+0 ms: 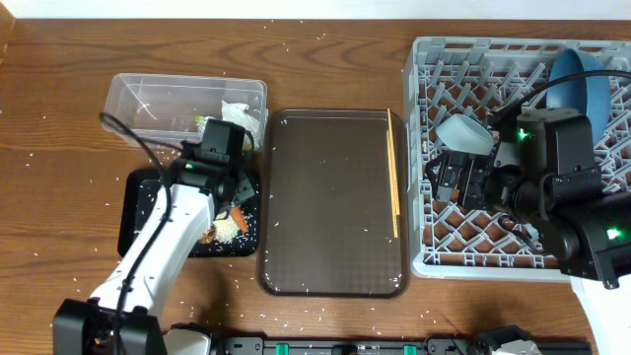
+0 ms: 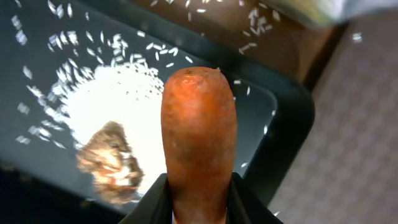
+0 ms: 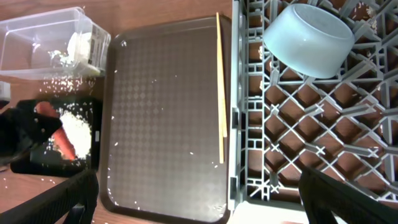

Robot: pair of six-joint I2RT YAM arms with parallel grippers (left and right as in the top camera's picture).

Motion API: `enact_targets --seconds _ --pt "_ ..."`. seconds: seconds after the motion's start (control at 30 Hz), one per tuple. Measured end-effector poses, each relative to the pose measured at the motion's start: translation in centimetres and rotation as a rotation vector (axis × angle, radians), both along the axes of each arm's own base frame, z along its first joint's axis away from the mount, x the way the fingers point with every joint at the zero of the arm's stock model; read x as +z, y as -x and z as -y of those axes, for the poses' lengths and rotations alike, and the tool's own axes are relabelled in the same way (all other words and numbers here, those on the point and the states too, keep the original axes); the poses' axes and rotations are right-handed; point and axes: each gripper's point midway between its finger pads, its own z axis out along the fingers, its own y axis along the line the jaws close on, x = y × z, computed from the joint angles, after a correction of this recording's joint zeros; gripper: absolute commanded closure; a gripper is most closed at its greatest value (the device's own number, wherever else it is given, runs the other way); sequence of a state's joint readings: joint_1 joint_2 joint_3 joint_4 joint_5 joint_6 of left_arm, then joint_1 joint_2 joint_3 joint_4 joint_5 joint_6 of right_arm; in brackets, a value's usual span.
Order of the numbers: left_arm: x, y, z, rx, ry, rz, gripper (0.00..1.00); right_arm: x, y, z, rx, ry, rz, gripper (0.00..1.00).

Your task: Sort waste into correct bins and load items into the dishwasher rack

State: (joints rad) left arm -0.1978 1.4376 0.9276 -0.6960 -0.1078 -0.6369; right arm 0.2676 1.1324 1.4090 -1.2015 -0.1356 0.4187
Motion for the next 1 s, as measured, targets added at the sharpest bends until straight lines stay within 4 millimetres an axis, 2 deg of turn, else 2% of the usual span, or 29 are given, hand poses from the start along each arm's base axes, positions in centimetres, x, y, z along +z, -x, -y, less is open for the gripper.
enact_targets --seconds 0.13,0.23,0.27,0.3,0.37,0.43,0.5,0.67,0.73,0.83,0.9,1.0 --pt "-2.0 1.0 -1.0 0.188 0.048 -0.004 0.73 -0.2 0.2 0.1 0.0 0.003 -0.012 0.01" --pt "-2.9 1.4 -2.3 0.297 0.067 -0.001 0.73 -0.2 0.3 0.1 0.0 0.004 -0.016 0.01" --pt "-3.0 1.4 -2.6 0.324 0.073 0.005 0.7 -0.2 0.3 0.1 0.0 0.004 -0.016 0.01" --pt "-3.0 1.1 -3.0 0.354 0.081 0.017 0.63 -0.2 0.3 0.1 0.0 0.005 -0.017 0.01" --pt "-2.8 0.4 -3.5 0.388 0.097 0.049 0.32 -0.2 0.3 0.1 0.0 0.004 -0.015 0.01" --pt "-2.6 -0.3 -3.7 0.419 0.126 0.079 0.14 -0.2 0.3 0.1 0.0 0.004 -0.013 0.01" --pt "-2.5 -0.5 -3.7 0.432 0.157 0.084 0.11 -0.2 0.3 0.1 0.0 0.004 -0.013 0.01" --pt "-2.0 -0.6 -2.7 0.422 0.233 0.087 0.11 -0.2 0.3 0.1 0.0 0.004 -0.013 0.01" --pt "-0.8 -0.7 -2.2 0.389 0.258 0.115 0.12 -0.2 0.2 0.1 0.0 0.003 -0.012 0.01" --pt "2.2 -0.8 -1.7 0.323 0.283 0.188 0.21 0.0 0.0 0.0 0.0 0.0 -0.001 0.01" --pt "5.1 -1.2 -1.3 0.244 0.297 0.264 0.25 0.2 -0.3 -0.1 0.0 -0.004 0.014 0.01" --pt "10.0 -2.3 0.2 0.062 0.307 0.414 0.25 0.7 -0.9 -0.2 0.0 -0.012 0.045 0.01"
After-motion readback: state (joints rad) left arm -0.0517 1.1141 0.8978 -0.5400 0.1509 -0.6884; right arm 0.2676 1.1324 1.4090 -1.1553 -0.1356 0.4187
